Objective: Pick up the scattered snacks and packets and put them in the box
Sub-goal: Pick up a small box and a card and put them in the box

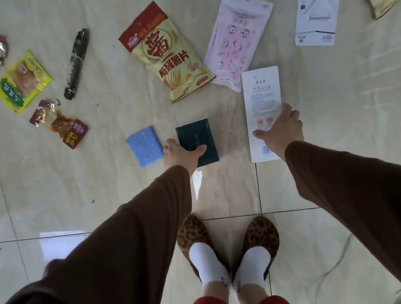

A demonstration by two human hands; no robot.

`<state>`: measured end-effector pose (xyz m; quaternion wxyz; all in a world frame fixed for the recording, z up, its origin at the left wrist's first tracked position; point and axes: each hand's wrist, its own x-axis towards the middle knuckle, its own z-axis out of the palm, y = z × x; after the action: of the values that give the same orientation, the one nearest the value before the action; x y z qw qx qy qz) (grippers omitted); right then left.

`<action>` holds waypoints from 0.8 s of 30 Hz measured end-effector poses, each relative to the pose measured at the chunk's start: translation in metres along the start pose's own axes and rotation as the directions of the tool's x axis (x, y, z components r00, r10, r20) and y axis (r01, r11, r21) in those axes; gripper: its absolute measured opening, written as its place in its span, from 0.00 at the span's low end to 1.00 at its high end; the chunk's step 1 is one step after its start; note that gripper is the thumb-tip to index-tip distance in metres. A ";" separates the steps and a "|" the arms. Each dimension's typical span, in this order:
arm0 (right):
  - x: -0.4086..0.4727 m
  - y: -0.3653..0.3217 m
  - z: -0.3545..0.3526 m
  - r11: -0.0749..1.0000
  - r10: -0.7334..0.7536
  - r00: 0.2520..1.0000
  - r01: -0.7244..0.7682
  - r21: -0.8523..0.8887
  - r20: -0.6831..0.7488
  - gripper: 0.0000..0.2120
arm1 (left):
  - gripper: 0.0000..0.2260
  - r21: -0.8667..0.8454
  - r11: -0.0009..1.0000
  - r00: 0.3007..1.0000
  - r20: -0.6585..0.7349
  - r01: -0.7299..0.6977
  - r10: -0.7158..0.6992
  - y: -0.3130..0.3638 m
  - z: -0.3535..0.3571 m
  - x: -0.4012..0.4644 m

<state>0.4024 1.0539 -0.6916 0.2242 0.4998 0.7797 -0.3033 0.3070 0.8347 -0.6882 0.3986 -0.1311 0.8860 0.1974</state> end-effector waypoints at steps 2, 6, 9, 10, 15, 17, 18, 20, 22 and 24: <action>0.004 -0.002 0.006 1.000 0.006 1.000 -0.006 0.003 -0.030 0.42 | 0.33 -0.074 0.997 1.000 0.024 0.007 -0.005 -0.001 0.006 0.006; 0.011 0.000 0.011 0.995 0.062 0.998 -0.064 0.080 0.018 0.34 | 0.31 -0.208 0.977 0.994 0.102 0.056 -0.036 0.003 0.011 0.010; 0.008 0.000 0.012 0.977 0.083 0.988 -0.106 0.184 0.131 0.24 | 0.28 -0.258 0.960 0.980 0.191 0.111 -0.062 0.006 0.012 0.010; 0.005 0.000 0.012 0.972 0.069 0.987 -0.099 0.214 0.147 0.19 | 0.27 -0.264 0.958 0.977 0.204 0.113 -0.059 0.007 0.010 0.006; -0.044 -0.009 0.000 0.912 0.038 0.986 -0.102 0.398 0.164 0.04 | 0.28 -0.311 0.944 0.990 0.122 0.108 -0.073 -0.007 -0.017 -0.029; -0.076 -0.020 -0.012 0.892 0.018 0.986 -0.091 0.444 0.167 0.02 | 0.25 -0.424 0.896 0.989 0.122 0.131 -0.087 -0.017 -0.042 -0.056; -0.094 -0.027 -0.019 0.888 -0.001 0.986 -0.076 0.454 0.167 0.02 | 0.23 -0.463 0.875 0.989 0.117 0.139 -0.095 -0.024 -0.056 -0.070; -0.129 -0.047 -0.032 0.890 -0.060 0.983 -0.026 0.455 0.175 0.04 | 0.22 -0.523 0.842 0.991 0.093 0.132 -0.097 -0.039 -0.089 -0.099; -0.165 -0.072 -0.043 0.904 -0.125 0.976 0.040 0.425 0.176 0.04 | 0.22 -0.567 0.815 0.993 0.060 0.115 -0.098 -0.055 -0.126 -0.127; -0.200 -0.100 -0.051 0.916 -0.190 0.967 0.112 0.385 0.170 0.05 | 0.22 -0.610 0.786 0.994 0.037 0.101 -0.100 -0.072 -0.161 -0.151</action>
<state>0.3886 0.9292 -0.5003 0.1798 0.4375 0.7173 -0.5116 0.3275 0.7092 -0.4936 0.3459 -0.2994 0.7659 0.4518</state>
